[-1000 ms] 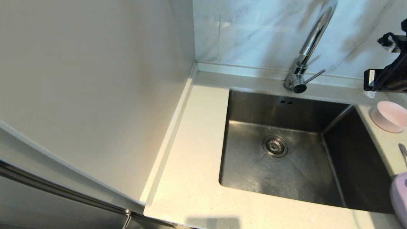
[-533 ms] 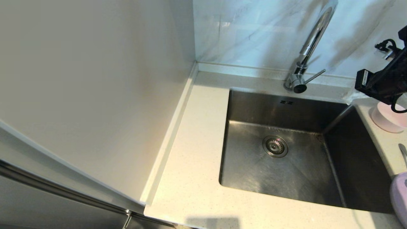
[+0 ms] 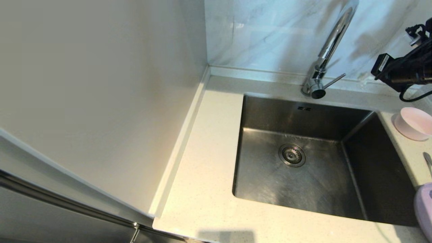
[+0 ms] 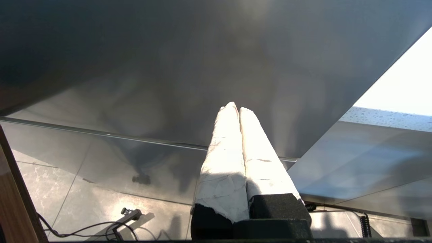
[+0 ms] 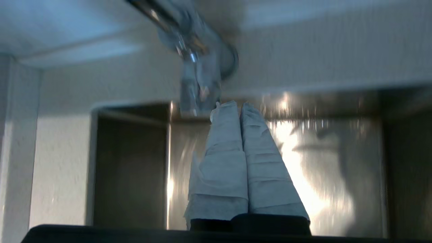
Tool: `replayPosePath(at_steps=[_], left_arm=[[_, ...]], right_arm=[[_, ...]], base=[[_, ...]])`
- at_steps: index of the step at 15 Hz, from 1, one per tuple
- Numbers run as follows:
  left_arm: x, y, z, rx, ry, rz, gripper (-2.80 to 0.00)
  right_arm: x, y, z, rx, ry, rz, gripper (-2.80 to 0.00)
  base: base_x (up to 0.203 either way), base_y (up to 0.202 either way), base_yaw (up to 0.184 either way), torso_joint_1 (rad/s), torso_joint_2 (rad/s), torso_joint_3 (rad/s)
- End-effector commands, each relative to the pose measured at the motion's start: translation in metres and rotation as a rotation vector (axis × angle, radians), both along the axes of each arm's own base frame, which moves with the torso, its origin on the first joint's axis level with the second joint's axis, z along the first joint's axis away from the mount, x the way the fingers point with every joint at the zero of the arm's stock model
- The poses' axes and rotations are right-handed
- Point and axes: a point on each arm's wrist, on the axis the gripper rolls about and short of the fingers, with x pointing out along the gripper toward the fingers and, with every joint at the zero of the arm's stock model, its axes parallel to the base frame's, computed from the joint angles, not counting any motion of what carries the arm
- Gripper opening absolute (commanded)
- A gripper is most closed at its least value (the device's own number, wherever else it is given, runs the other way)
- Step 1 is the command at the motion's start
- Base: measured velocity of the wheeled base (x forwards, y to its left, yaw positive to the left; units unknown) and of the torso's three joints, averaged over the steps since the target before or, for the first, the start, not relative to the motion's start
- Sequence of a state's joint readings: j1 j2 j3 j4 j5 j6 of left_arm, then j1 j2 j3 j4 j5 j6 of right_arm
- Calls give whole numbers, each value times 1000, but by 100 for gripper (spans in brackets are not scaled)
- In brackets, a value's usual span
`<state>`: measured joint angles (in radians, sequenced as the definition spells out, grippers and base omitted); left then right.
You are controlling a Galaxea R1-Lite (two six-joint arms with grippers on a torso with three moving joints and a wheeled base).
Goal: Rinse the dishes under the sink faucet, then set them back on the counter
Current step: Turn on the faucet
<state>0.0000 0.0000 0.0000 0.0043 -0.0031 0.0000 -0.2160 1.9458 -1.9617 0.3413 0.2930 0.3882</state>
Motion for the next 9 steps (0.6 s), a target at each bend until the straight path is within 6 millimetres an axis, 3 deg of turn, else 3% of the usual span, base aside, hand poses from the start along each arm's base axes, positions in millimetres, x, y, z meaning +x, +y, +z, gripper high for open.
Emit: replayPosePath(at_steps=[1, 3, 9], left_arm=[[0, 0, 0, 0, 0, 0, -280], [0, 0, 0, 0, 0, 0, -280], [0, 0, 0, 0, 0, 0, -280]], right_arm=[[7, -2, 7, -26, -107, -1, -280], [10, -2, 13, -66, -183, 8, -280], [32, -6, -12, -157, -139, 47, -280]], base=[[0, 0, 0, 0, 0, 0], [0, 0, 0, 0, 0, 0], [0, 0, 0, 0, 0, 0]])
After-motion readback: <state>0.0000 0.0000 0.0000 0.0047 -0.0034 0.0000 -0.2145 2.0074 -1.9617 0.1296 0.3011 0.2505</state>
